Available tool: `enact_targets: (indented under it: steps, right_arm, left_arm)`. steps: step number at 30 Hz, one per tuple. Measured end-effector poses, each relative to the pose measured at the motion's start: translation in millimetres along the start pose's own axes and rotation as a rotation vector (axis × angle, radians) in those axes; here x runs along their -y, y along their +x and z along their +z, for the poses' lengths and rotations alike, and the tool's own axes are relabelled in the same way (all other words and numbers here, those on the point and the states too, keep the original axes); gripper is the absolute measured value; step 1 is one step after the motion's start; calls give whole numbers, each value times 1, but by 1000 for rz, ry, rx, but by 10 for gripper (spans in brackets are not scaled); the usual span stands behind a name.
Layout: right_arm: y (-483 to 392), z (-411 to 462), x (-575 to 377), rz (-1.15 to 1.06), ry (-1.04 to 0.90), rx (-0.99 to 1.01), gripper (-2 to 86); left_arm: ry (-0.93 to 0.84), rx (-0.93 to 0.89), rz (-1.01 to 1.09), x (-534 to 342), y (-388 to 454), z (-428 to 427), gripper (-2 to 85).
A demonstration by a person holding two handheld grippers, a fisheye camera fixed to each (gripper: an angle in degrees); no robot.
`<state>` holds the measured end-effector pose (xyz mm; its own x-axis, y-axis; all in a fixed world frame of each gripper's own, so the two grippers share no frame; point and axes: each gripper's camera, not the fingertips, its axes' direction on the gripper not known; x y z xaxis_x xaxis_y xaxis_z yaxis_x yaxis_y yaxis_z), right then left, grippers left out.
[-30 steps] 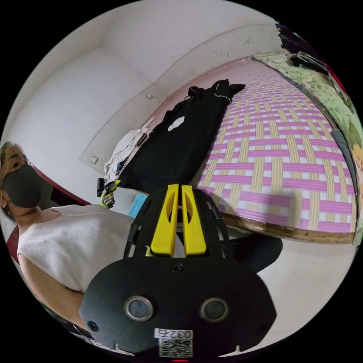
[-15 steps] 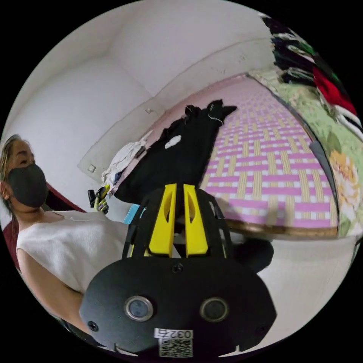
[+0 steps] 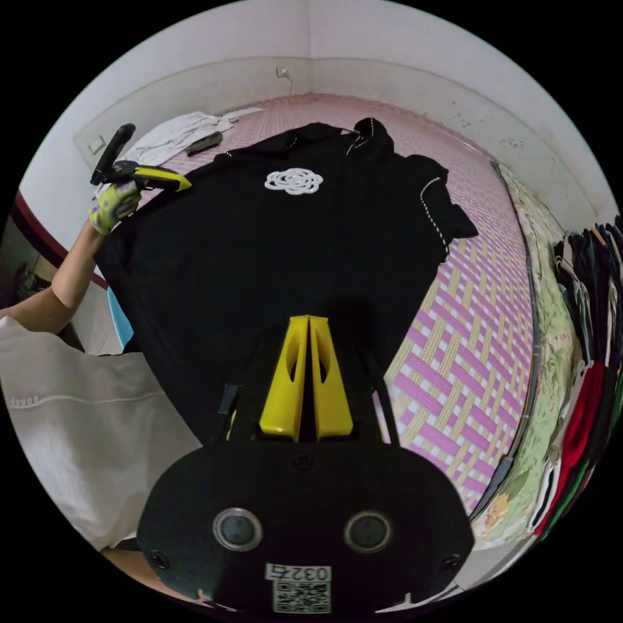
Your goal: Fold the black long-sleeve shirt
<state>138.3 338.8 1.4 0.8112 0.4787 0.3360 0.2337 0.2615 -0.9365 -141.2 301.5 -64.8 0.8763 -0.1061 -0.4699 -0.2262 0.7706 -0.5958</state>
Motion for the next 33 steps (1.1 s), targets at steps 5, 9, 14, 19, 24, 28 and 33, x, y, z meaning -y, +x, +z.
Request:
enact_targets:
  steps: [5, 9, 14, 19, 24, 28, 33]
  right_arm:
    - [6, -8, -20, 38, 24, 30, -10]
    - [-5, -20, -42, 36, 32, 26, -10]
    - [-15, -41, -74, 17, 53, 104, -10]
    - [6, -64, -95, 16, 62, 229, -10]
    - [86, -111, -113, 183, 343, 452, -10]
    - [132, -127, -123, 289, 515, 508, -10]
    - [172, -142, -149, 388, 707, 579, -10]
  left_arm:
    - [39, 13, -14, -28, 11, -9, -10]
    - [77, -24, -62, -68, 15, -27, -10]
    - [74, -39, -118, -121, 20, -52, -10]
    - [60, -133, -129, -137, 5, -68, -7]
    - [369, -223, -308, -105, -78, -119, 24]
    - [335, -338, -474, -53, -176, -87, 59]
    - [263, -473, -655, 8, -268, -19, 78]
